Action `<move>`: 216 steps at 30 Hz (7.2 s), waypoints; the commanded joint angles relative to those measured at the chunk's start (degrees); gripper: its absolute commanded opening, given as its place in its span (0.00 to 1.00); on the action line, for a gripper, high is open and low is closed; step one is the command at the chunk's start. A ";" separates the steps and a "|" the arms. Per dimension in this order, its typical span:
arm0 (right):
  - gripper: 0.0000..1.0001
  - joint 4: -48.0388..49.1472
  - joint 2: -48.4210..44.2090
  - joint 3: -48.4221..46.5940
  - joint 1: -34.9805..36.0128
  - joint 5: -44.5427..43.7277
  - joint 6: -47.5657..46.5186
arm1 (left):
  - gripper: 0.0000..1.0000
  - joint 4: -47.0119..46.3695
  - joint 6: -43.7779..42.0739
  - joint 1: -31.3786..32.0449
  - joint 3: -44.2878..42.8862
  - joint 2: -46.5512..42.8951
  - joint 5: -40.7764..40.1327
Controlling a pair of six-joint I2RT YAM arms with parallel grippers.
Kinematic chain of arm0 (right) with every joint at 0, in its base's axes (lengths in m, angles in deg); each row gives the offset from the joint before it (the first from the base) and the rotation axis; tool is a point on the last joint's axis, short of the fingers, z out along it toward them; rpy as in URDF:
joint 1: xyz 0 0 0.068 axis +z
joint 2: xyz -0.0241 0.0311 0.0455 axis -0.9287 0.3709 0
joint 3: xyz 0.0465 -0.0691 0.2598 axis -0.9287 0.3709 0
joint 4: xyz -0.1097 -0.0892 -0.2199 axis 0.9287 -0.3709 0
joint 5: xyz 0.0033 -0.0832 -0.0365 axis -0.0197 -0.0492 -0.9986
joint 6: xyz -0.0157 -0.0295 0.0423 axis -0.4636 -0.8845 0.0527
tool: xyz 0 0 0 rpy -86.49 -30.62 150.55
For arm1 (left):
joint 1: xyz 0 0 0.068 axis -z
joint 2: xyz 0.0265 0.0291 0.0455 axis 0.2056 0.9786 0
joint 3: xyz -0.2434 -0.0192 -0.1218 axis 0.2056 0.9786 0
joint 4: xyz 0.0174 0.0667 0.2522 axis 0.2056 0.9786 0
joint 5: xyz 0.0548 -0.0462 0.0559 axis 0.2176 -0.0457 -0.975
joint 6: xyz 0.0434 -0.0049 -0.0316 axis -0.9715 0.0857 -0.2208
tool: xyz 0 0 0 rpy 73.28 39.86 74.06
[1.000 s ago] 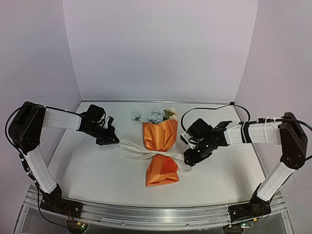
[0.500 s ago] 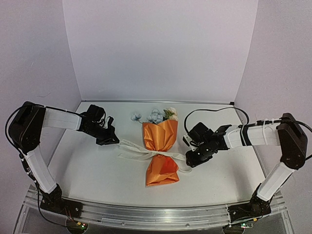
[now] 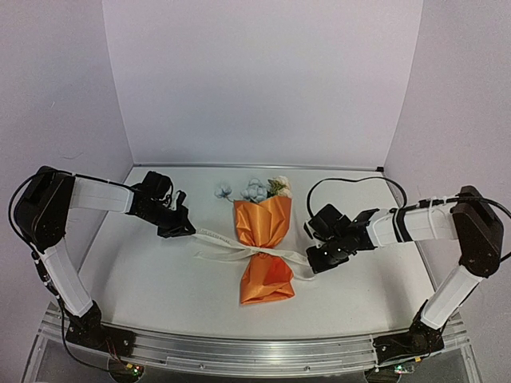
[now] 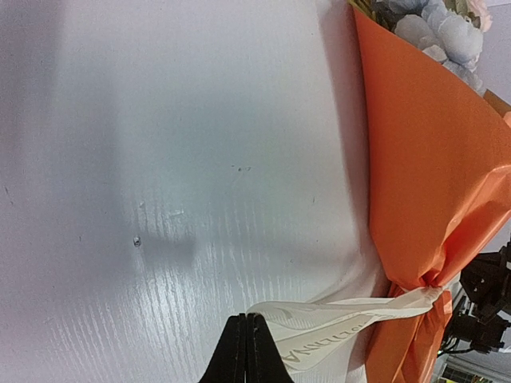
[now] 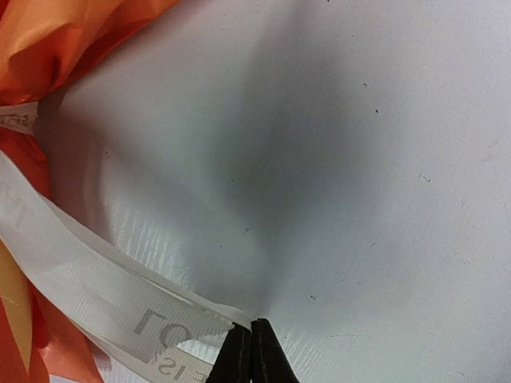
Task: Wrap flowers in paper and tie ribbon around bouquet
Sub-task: Tie the half-tied ribbon around the folded bouquet.
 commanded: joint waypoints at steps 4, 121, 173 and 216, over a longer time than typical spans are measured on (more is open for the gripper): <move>0.00 0.36 -3.89 2.85 0.28 -7.73 4.72 | 0.00 -0.95 0.55 -0.30 -0.40 0.20 -1.13; 0.62 -27.59 15.59 -30.65 2.60 5.01 -26.85 | 0.38 -7.27 1.57 11.82 7.31 -5.01 -3.46; 0.00 -22.95 14.46 -30.80 3.06 -3.55 -20.80 | 0.40 -9.61 -6.57 15.80 7.27 -0.57 -7.21; 0.00 -17.99 11.92 -24.11 -4.39 8.88 2.90 | 0.50 -3.65 -4.89 18.85 4.44 -12.30 -13.68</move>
